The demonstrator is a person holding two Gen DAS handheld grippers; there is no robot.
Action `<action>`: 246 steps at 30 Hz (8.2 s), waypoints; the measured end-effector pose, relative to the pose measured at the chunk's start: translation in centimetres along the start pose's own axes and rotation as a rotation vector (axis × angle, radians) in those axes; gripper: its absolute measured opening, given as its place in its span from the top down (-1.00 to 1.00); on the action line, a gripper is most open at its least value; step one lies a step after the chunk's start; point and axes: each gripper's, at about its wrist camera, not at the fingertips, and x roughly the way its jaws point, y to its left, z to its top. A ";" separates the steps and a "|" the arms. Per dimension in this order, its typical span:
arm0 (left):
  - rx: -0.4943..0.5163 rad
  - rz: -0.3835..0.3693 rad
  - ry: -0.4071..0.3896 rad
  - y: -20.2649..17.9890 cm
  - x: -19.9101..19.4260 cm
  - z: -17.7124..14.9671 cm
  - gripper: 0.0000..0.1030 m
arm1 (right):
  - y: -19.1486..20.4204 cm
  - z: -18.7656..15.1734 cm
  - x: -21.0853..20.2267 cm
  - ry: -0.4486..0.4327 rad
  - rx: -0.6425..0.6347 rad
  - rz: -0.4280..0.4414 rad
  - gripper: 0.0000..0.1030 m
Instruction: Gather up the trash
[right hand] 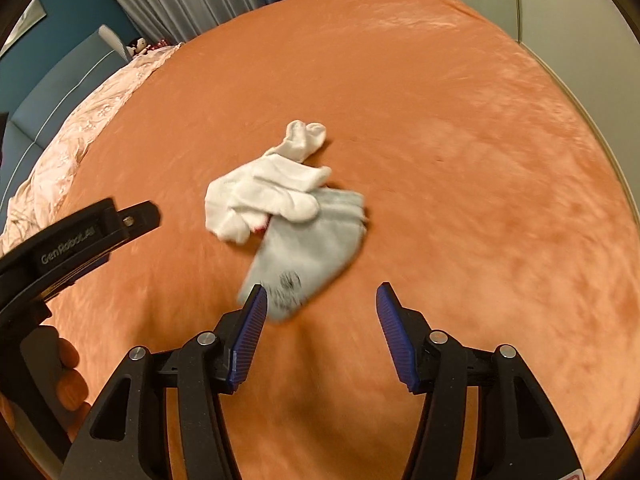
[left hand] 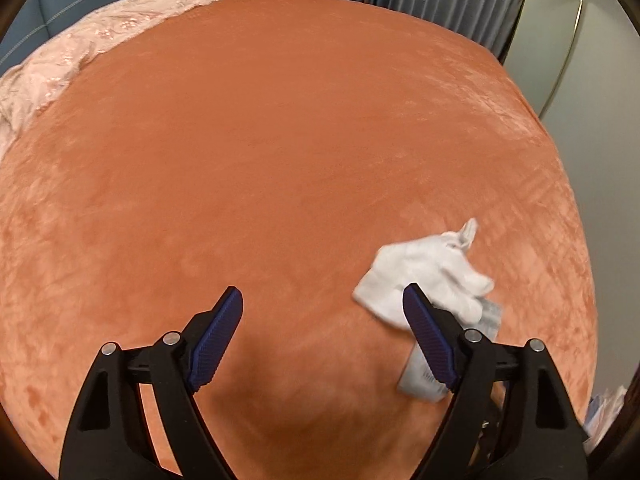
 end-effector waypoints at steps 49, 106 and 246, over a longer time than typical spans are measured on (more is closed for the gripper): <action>0.098 -0.205 0.182 -4.8 -7.1 -20.1 0.86 | -6.8 -13.6 -7.7 0.088 -0.008 0.004 0.95; 0.330 -0.375 -0.043 -22.8 -24.9 -23.1 0.84 | -19.9 -15.7 -29.1 -0.265 0.152 -0.123 0.90; 0.557 -0.118 -0.071 -35.1 -22.1 -30.6 -0.70 | -29.9 -22.2 -35.2 -0.199 0.191 -0.541 -0.87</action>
